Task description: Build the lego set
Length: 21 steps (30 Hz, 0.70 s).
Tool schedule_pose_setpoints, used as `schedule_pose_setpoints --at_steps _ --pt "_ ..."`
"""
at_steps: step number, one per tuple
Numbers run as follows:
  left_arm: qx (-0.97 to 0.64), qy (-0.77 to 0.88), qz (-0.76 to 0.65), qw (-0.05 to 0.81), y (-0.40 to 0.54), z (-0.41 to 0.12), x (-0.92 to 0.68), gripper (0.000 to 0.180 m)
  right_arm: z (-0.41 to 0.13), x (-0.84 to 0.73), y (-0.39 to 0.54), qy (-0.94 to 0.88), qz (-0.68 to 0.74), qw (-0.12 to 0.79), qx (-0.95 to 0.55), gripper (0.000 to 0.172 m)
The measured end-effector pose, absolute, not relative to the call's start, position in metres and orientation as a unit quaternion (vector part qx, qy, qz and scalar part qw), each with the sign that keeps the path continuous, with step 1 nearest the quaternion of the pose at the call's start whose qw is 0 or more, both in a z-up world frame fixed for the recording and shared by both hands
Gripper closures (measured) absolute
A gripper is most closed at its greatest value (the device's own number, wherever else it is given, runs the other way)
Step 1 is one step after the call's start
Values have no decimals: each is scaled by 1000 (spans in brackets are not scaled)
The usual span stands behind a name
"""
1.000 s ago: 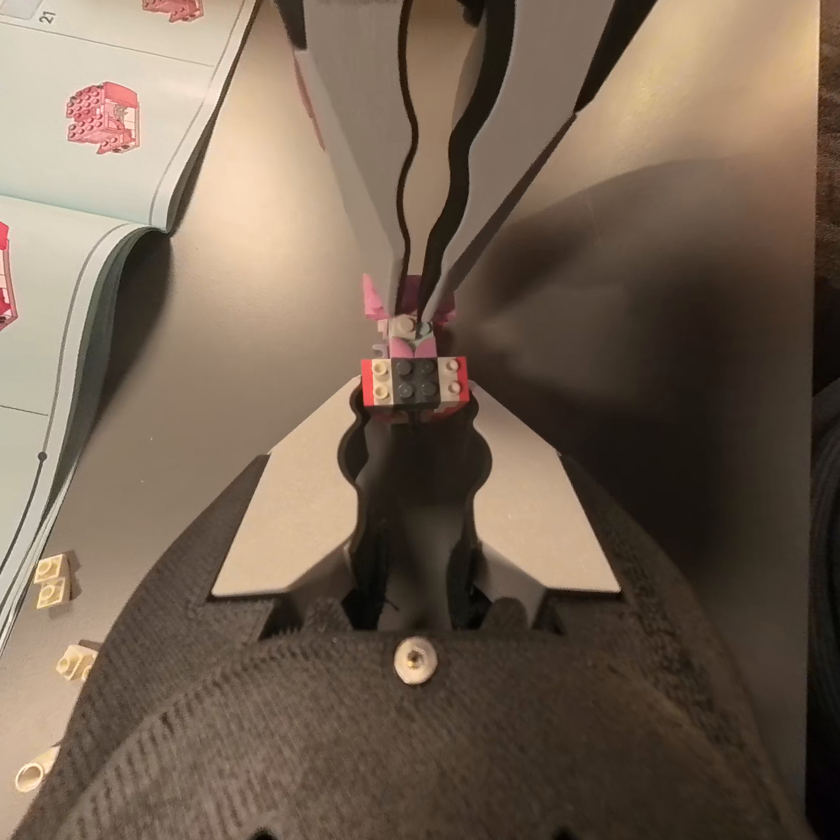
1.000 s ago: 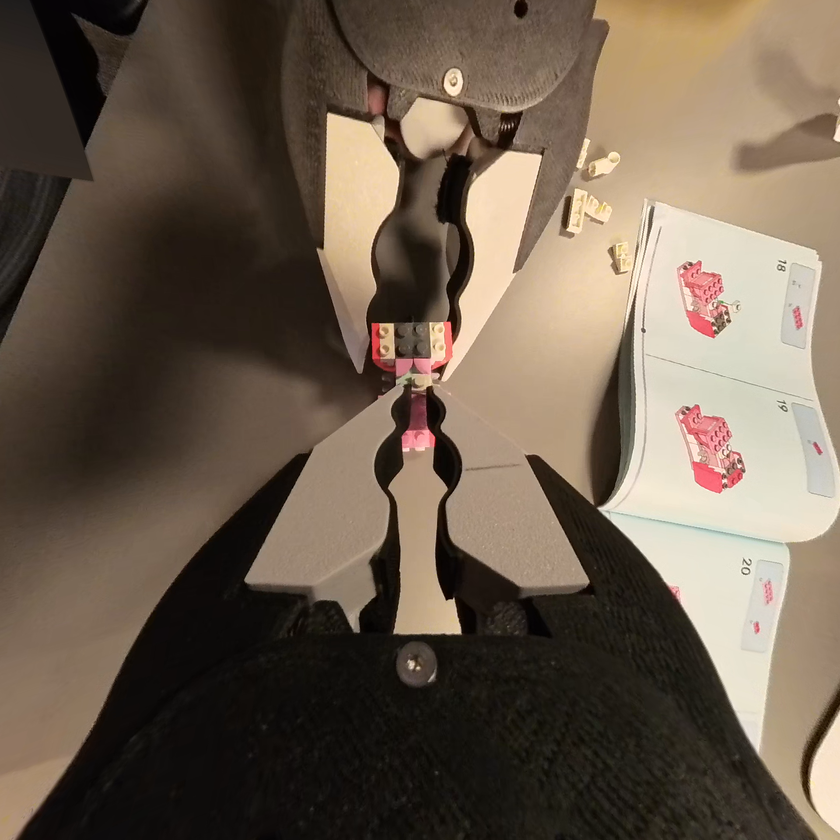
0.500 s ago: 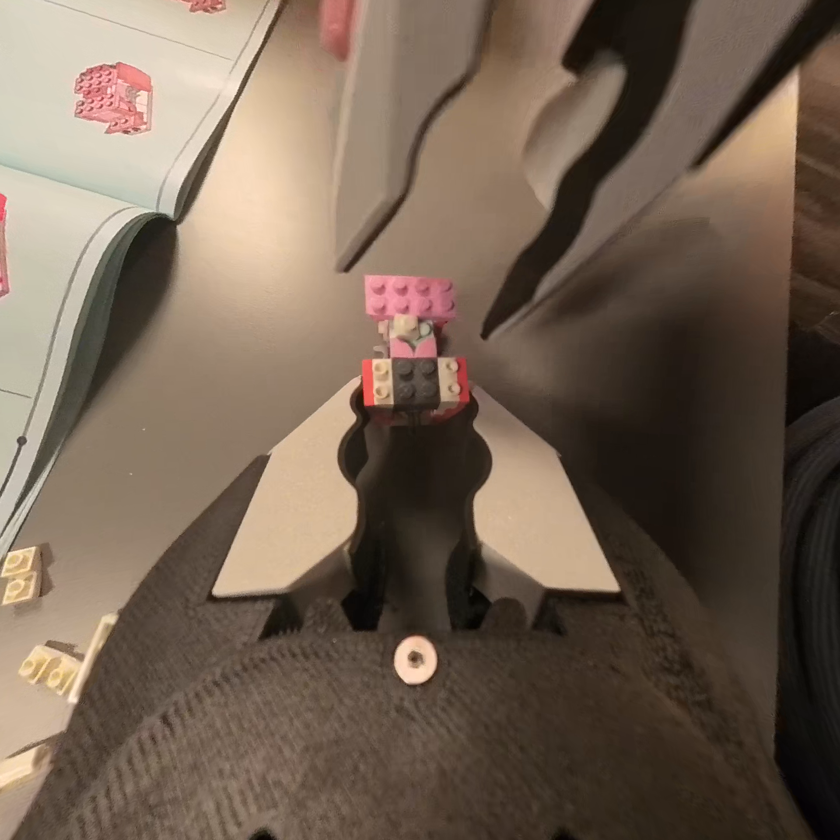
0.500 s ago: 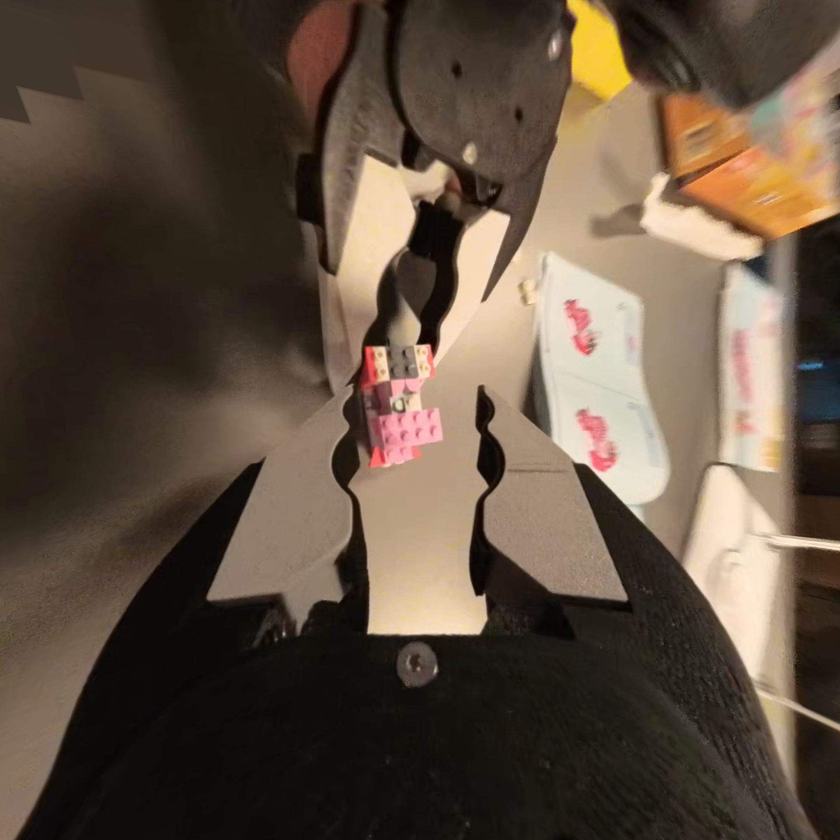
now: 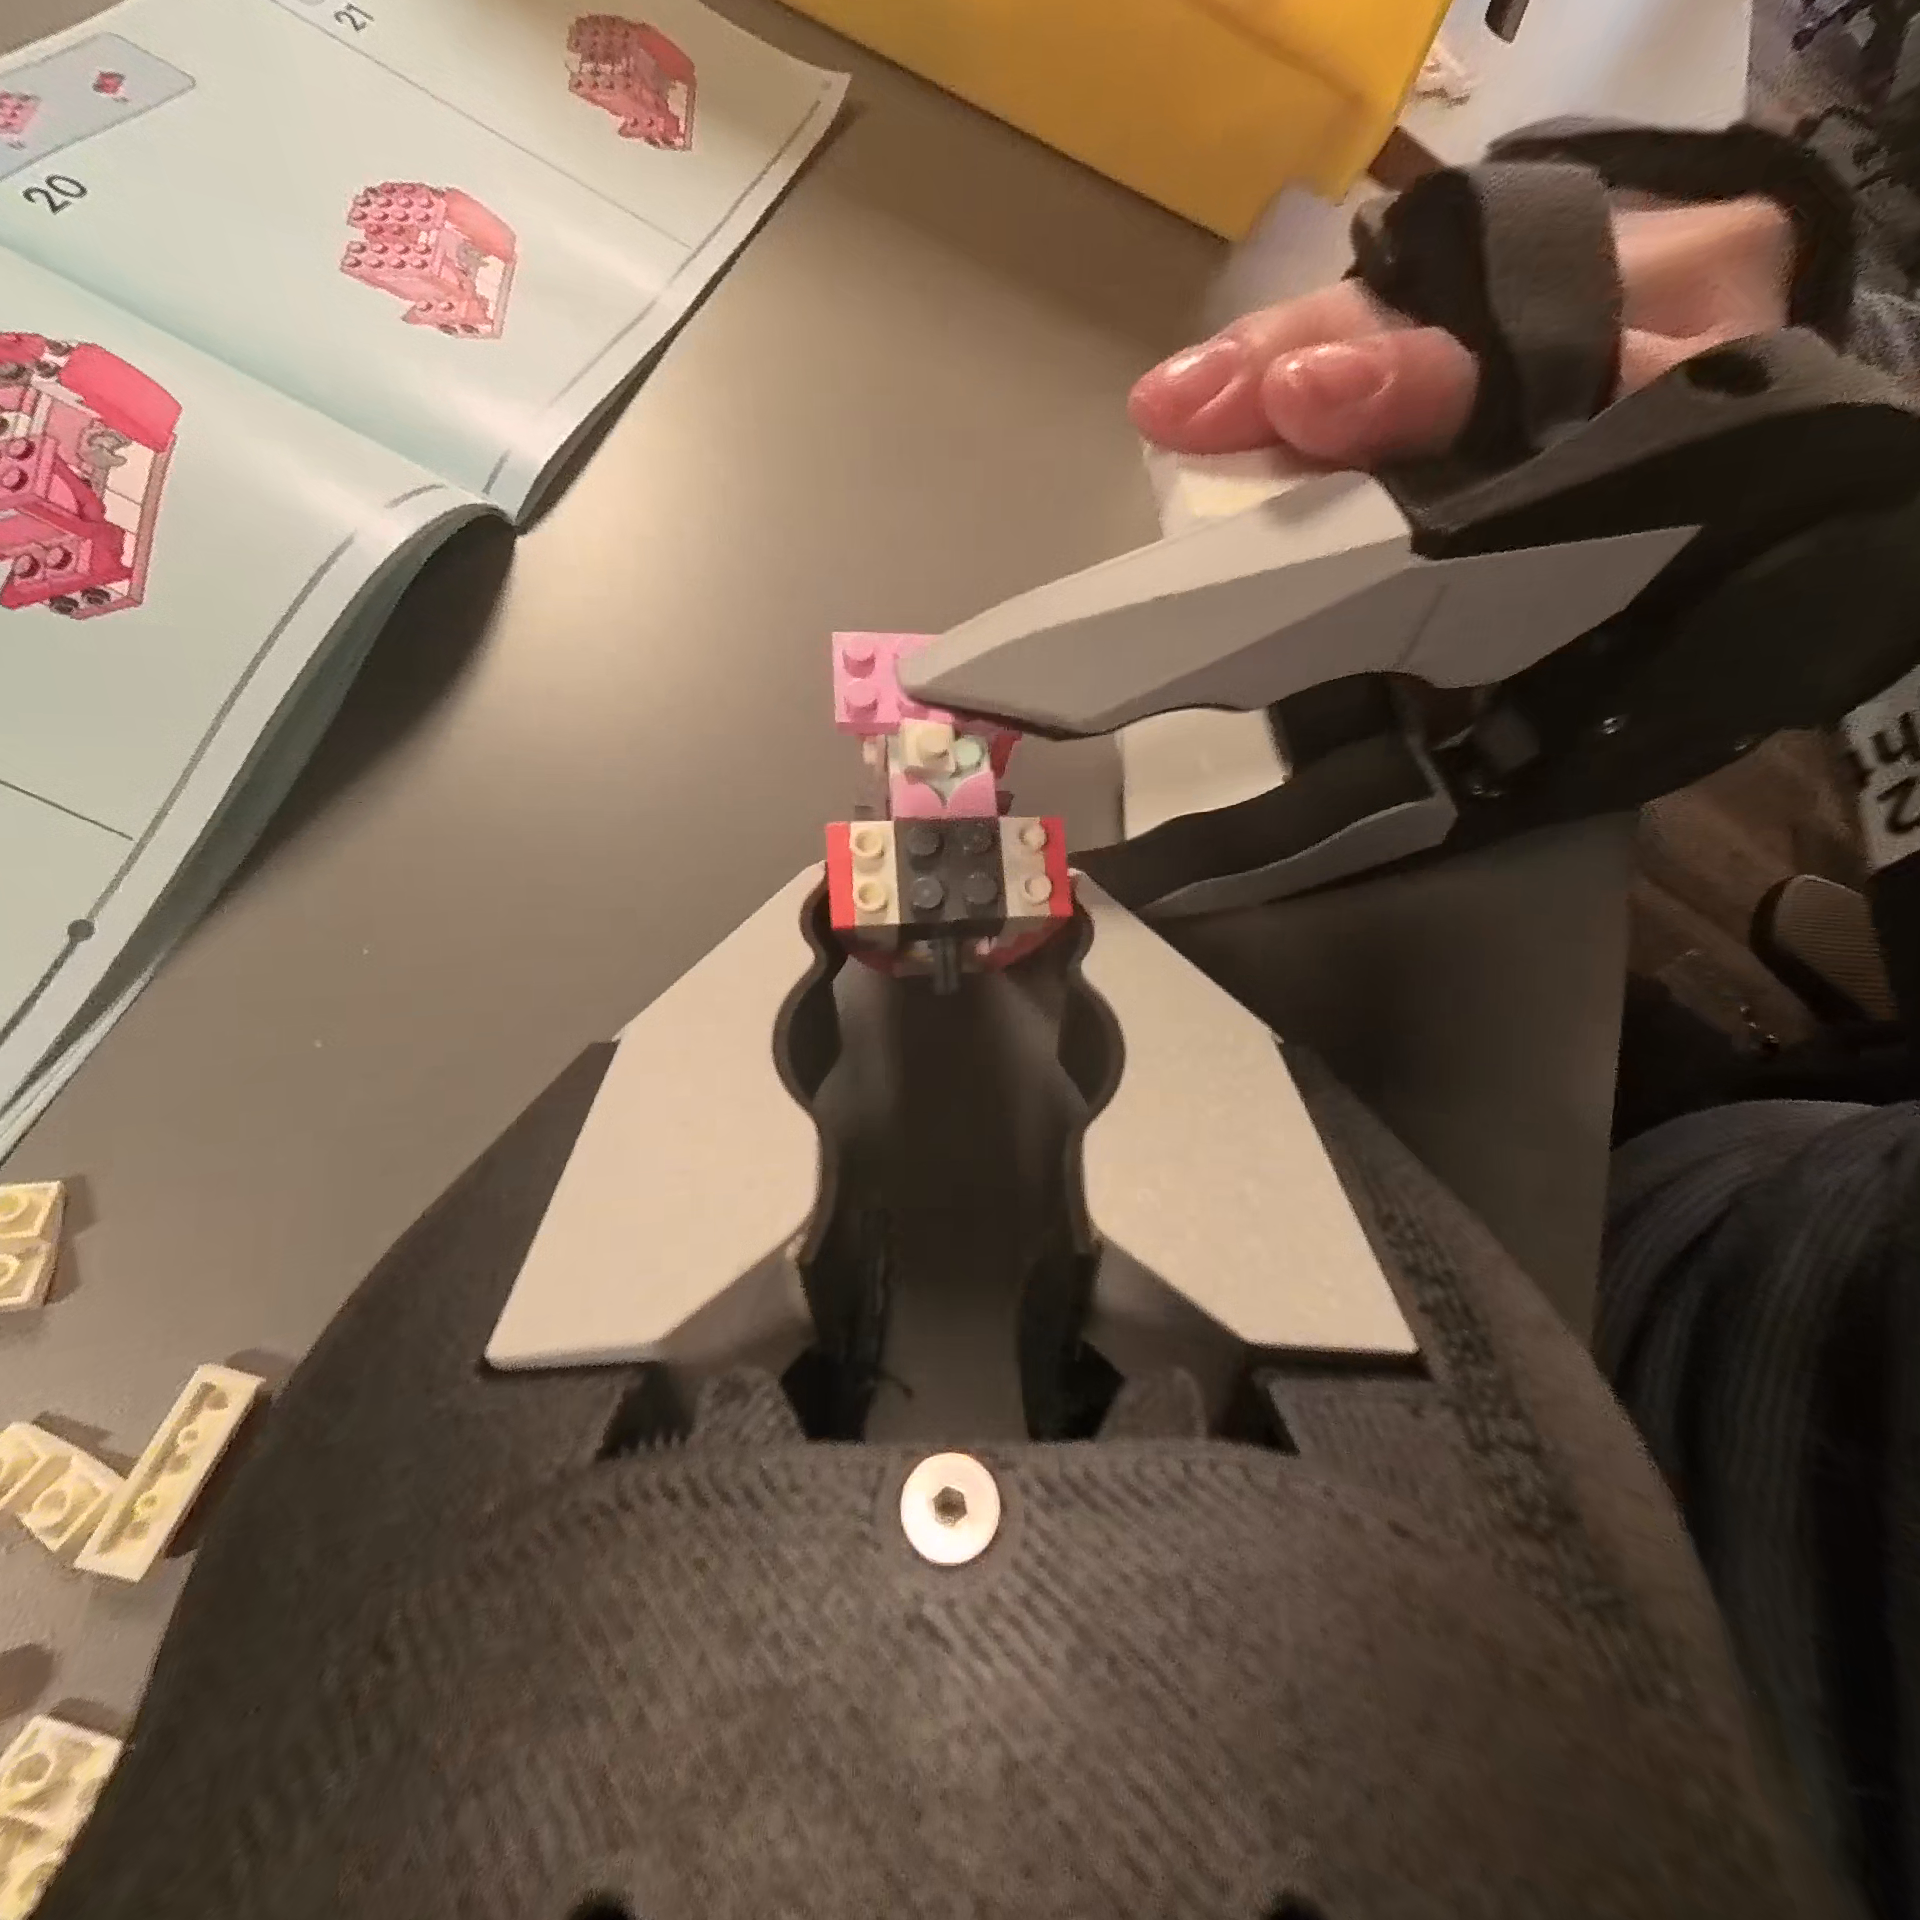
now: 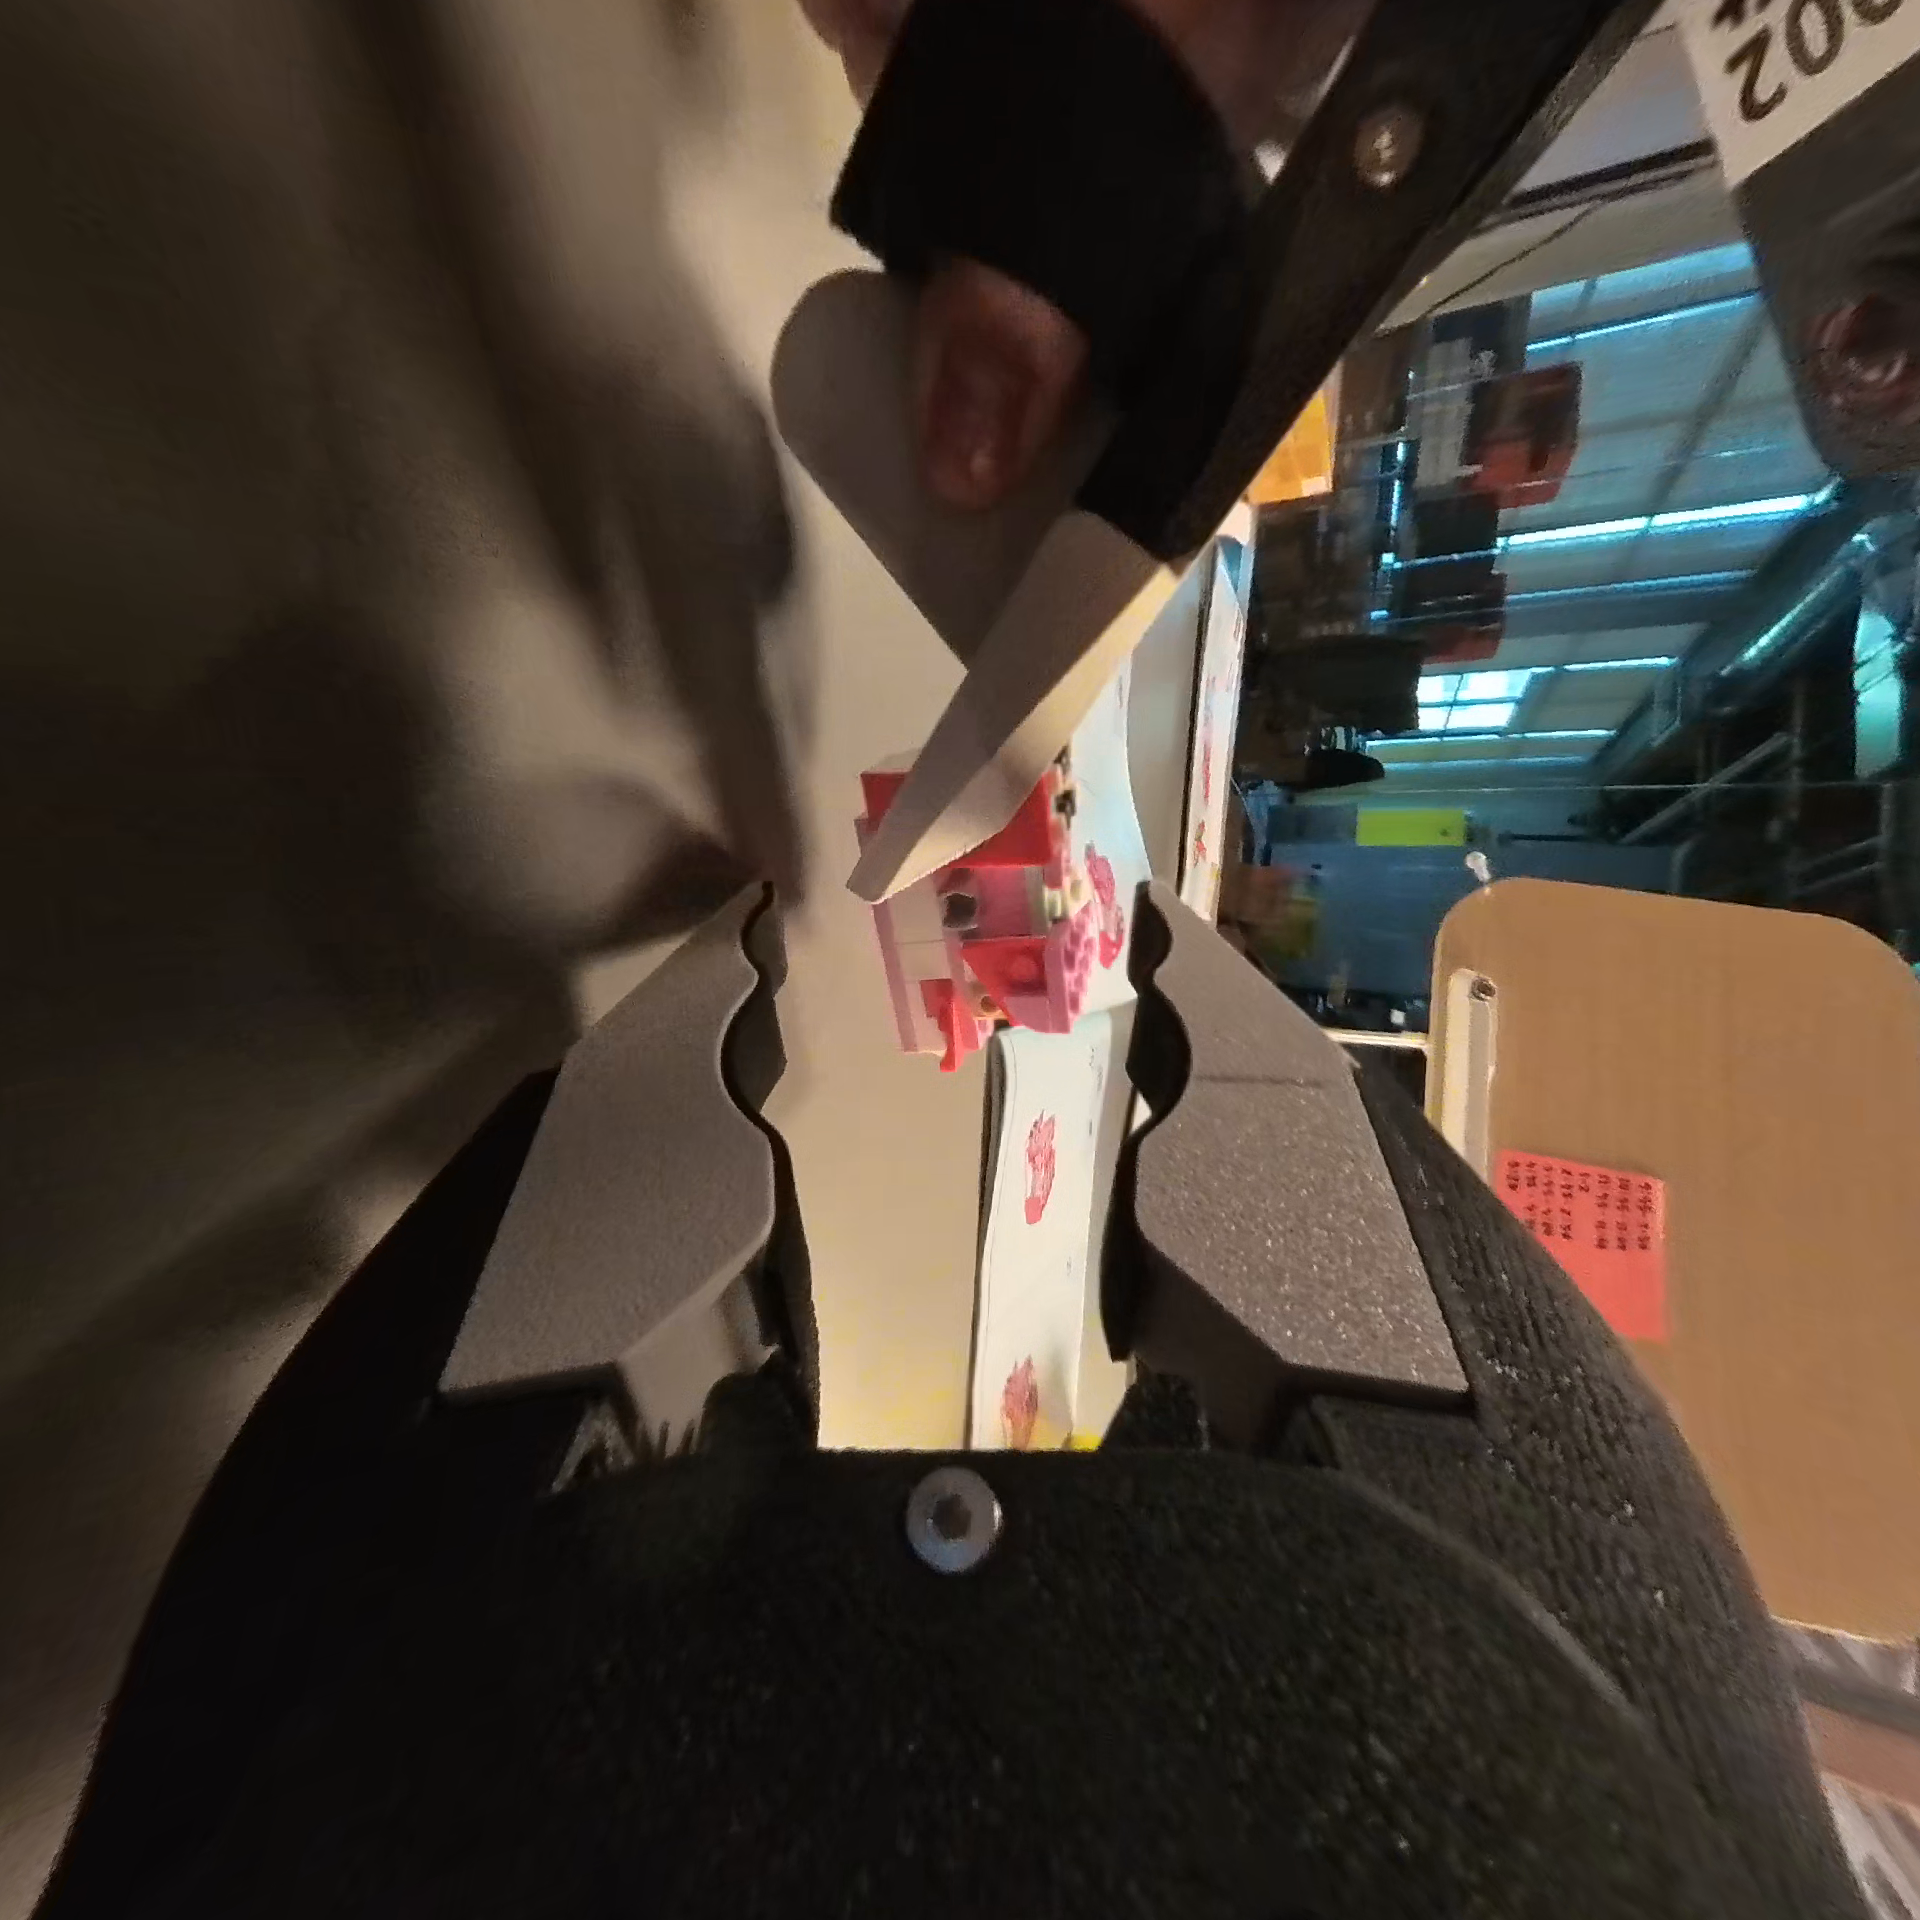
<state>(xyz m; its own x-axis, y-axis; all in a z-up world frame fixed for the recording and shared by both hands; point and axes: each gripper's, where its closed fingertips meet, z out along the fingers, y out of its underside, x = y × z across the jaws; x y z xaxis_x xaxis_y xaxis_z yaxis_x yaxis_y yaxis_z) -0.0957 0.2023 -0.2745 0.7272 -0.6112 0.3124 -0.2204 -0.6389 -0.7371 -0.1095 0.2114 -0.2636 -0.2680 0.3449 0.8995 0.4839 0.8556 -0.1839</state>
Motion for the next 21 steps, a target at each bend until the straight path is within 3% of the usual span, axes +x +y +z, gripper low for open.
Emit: schedule_pose_setpoints --at_steps 11,21 --pt "-858 240 -296 345 201 -267 -89 142 -264 -111 220 -797 -95 543 -246 125" --pt "-863 246 -291 333 198 -276 -84 142 -274 -106 220 -808 -94 528 -246 128"
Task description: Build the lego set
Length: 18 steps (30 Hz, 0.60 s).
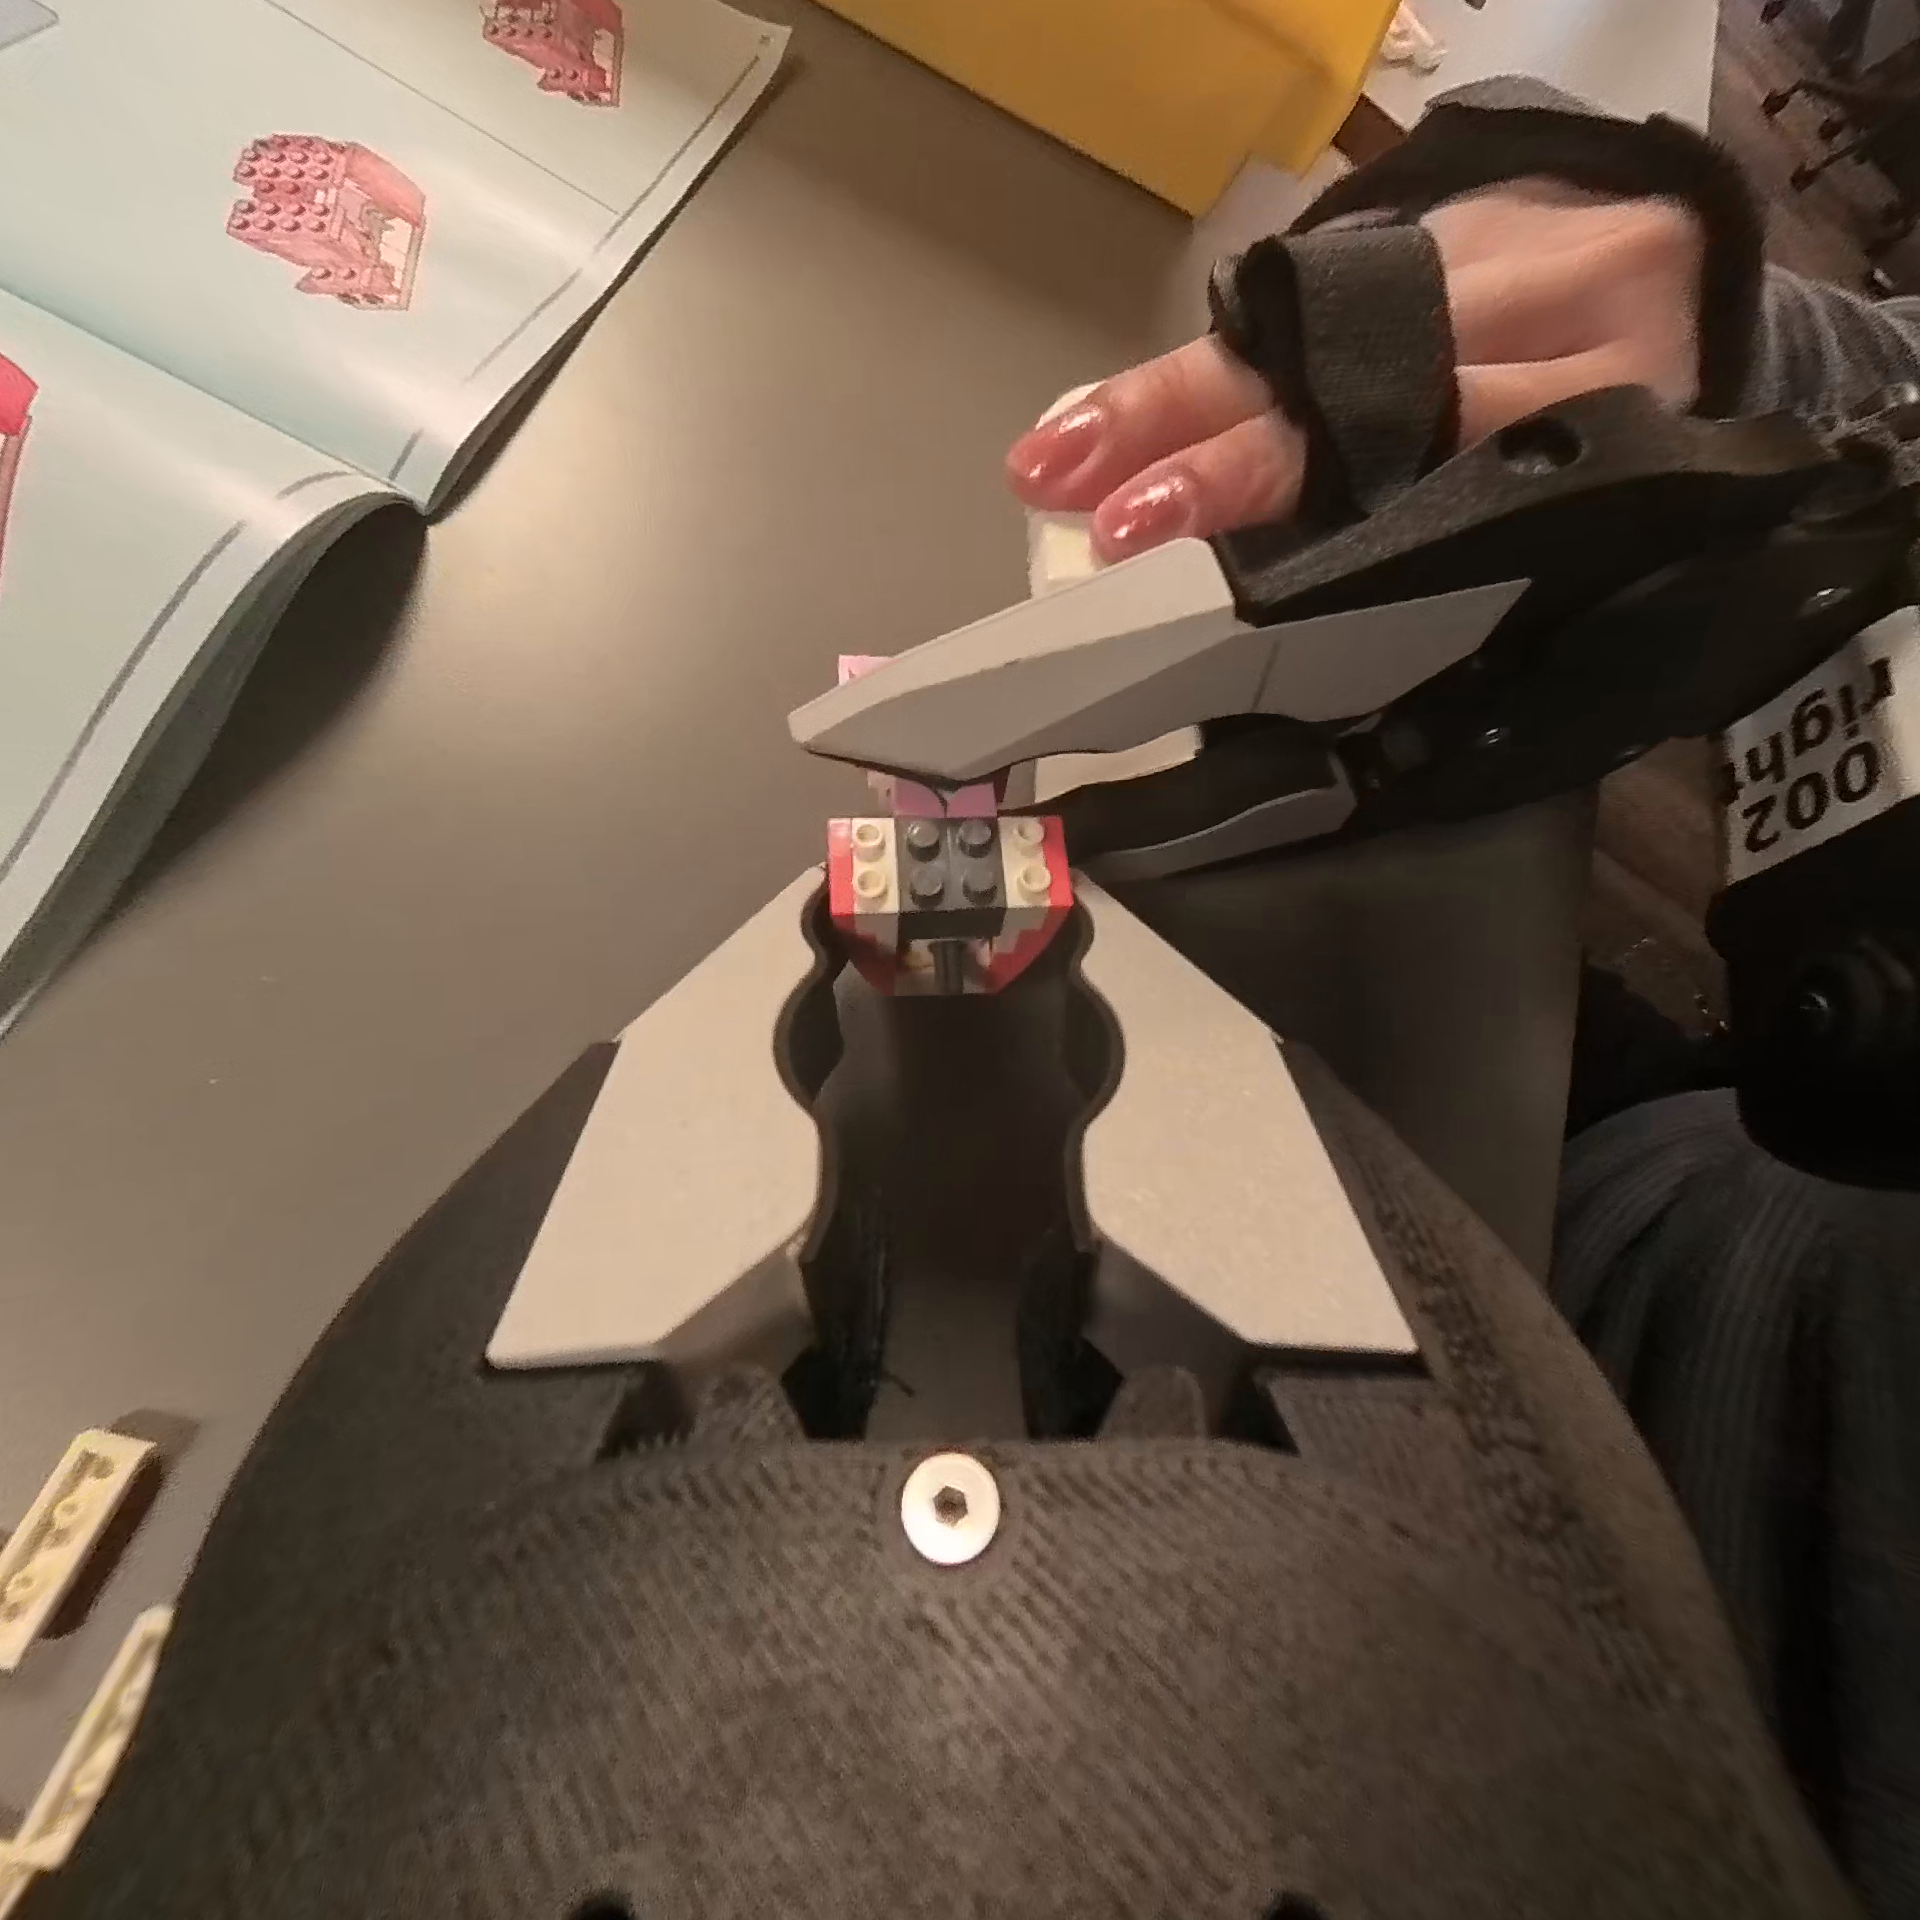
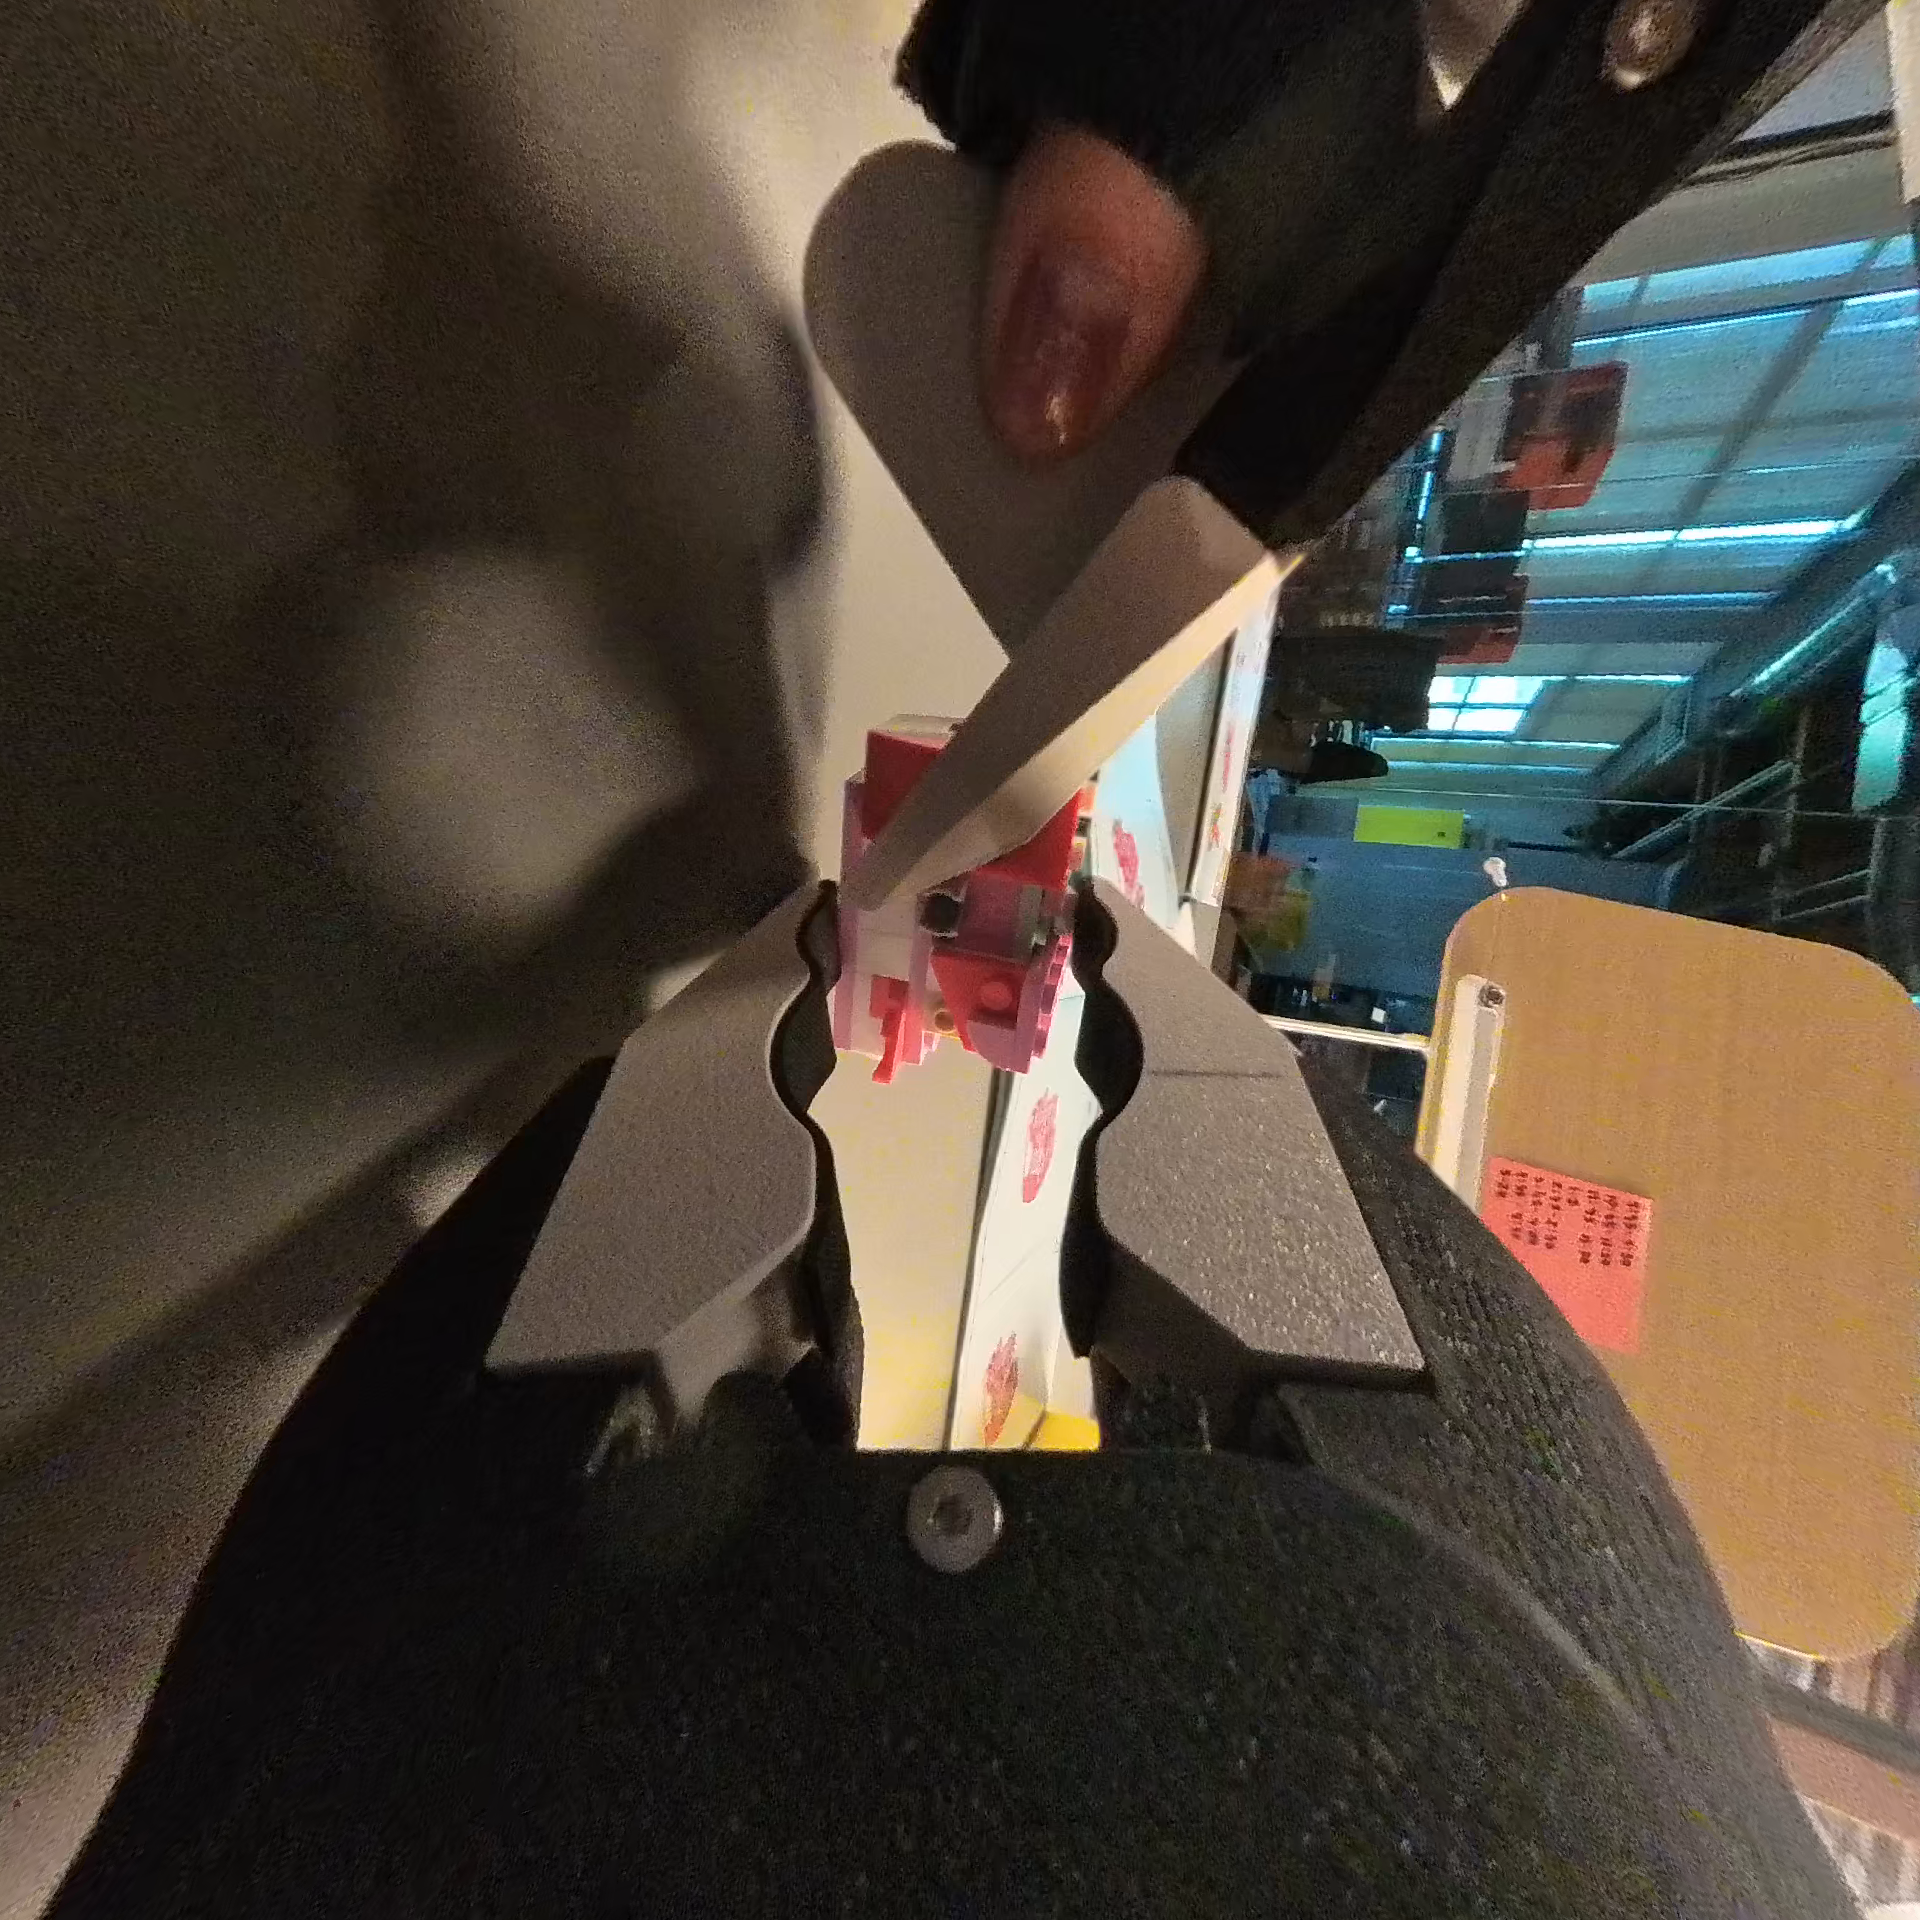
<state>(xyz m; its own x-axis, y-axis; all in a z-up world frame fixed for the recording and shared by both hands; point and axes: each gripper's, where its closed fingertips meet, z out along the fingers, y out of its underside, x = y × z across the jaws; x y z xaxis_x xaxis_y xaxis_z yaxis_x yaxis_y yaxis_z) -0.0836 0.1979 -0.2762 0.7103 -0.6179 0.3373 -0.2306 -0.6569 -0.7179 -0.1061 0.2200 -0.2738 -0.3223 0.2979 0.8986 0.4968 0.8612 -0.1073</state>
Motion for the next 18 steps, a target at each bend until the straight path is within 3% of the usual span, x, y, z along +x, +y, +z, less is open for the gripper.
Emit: schedule_pose_setpoints --at_steps 6,8,11,18 --pt "-857 217 -295 362 203 -273 -81 142 -271 -106 221 -795 -74 539 -269 128" --pt "-863 215 -276 365 203 -277 -82 128 -270 -106 220 -788 -53 545 -282 128" --pt "-861 216 -268 375 203 -277 -81 144 -272 -106 219 -778 -14 547 -307 128" --pt "-852 202 -270 402 205 -270 -78 144 -268 -104 215 -744 72 569 -342 127"
